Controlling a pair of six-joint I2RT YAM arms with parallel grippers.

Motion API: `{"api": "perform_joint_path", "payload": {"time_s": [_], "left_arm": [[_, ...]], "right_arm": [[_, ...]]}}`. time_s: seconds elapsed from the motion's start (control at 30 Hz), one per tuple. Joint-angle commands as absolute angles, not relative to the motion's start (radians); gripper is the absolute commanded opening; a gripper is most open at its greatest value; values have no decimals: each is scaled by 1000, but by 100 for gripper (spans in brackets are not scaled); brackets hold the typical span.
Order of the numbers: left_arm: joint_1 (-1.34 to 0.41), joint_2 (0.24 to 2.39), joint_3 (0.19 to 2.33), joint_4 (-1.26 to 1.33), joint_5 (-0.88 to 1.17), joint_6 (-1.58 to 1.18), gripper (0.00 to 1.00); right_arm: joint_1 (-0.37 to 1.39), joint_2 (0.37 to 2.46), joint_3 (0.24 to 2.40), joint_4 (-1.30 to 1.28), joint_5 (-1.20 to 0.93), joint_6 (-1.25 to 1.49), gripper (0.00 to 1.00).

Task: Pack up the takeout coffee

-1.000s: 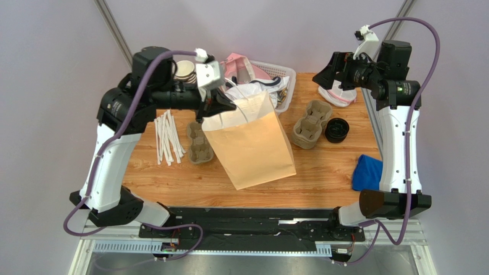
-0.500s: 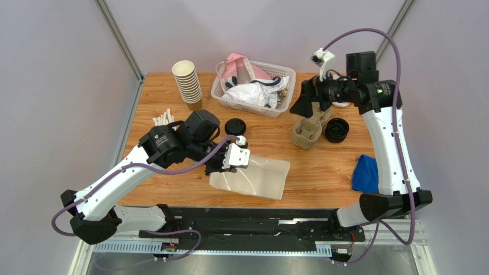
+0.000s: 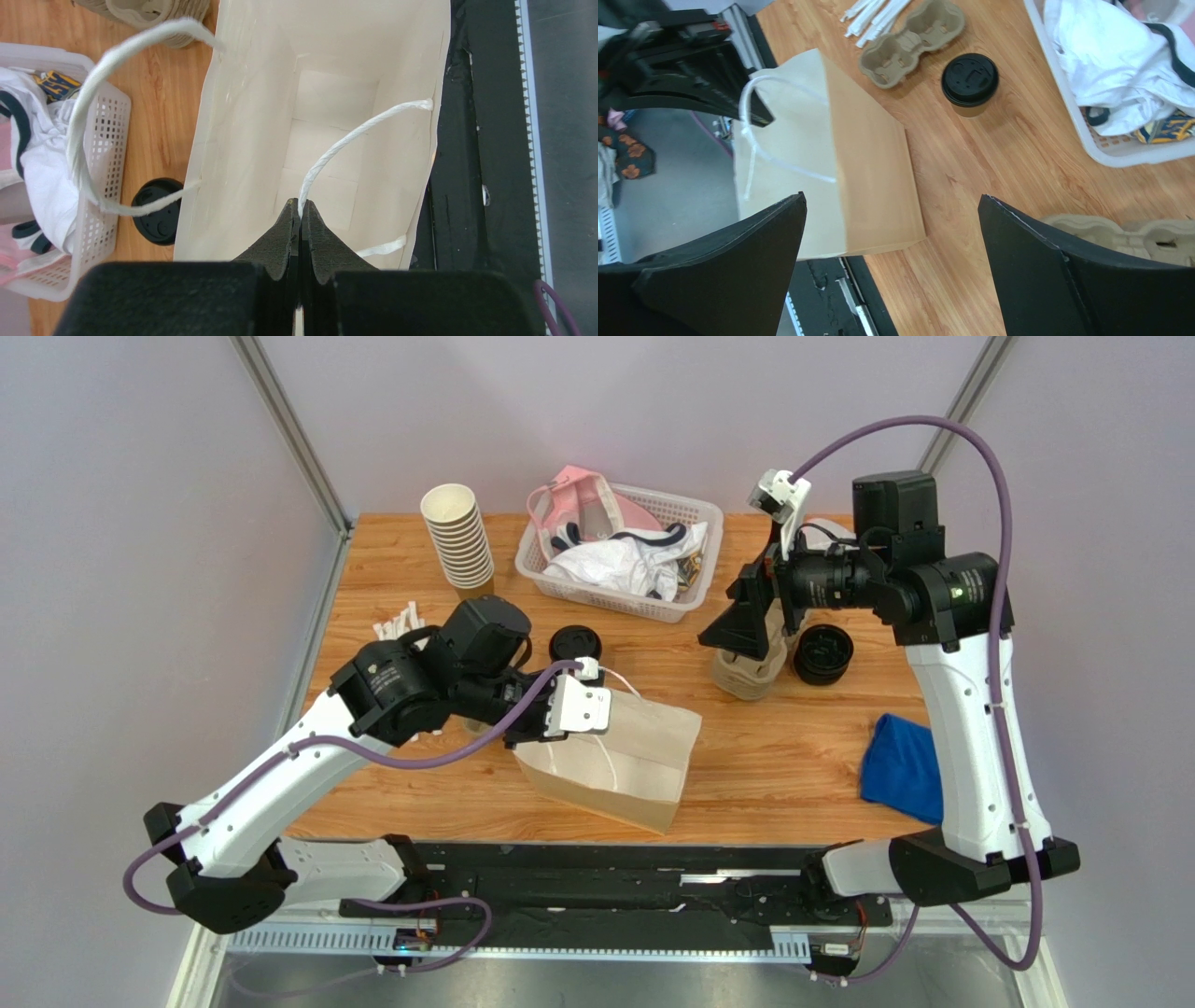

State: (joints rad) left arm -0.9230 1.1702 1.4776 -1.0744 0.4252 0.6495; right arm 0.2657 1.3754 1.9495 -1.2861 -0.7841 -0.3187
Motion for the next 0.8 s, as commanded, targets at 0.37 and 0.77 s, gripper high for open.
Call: {"api": "perform_joint_path", "payload": {"time_s": [0.37, 0.77], "left_arm": [[-923, 1210, 1560, -1054, 431, 703, 0], [-923, 1184, 1548, -1068, 459, 727, 0]], "right_arm": [[478, 1388, 1916, -1187, -792, -213, 92], [664, 1500, 1960, -1131, -600, -212, 77]]}}
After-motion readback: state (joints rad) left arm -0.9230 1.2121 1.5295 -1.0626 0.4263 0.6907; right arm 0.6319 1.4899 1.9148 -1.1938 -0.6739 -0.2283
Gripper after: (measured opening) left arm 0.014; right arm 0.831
